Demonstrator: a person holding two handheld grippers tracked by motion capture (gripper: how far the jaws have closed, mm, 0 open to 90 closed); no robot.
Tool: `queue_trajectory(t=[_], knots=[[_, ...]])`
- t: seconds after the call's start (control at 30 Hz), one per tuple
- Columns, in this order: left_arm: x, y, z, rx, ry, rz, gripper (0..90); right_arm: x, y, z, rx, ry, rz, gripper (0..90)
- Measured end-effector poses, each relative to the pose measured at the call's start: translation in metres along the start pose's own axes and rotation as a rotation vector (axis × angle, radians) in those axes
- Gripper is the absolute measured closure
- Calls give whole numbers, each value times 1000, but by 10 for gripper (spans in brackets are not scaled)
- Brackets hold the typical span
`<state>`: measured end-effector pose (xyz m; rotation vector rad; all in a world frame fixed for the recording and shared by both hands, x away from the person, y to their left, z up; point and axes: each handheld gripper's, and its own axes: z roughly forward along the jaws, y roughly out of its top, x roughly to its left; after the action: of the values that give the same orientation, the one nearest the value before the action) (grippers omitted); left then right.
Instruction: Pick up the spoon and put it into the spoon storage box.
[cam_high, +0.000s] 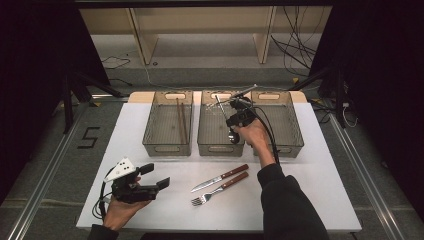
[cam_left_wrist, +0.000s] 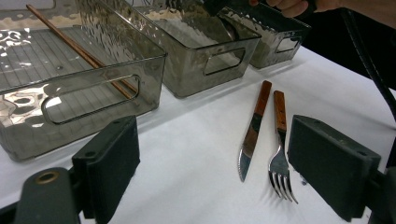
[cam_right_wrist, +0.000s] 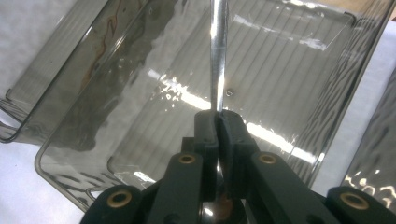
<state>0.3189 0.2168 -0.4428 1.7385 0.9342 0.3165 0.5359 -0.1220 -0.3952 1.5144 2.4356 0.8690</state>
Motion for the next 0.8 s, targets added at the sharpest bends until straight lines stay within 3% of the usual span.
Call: queue_trajectory(t=[0.7,0.8], knots=[[0,0,0,-6,3,8,166,-4,-9,15,52,-16,14,851],[0,0,-1,-6,3,7,166,-4,-10,16,76,-17,19,783]])
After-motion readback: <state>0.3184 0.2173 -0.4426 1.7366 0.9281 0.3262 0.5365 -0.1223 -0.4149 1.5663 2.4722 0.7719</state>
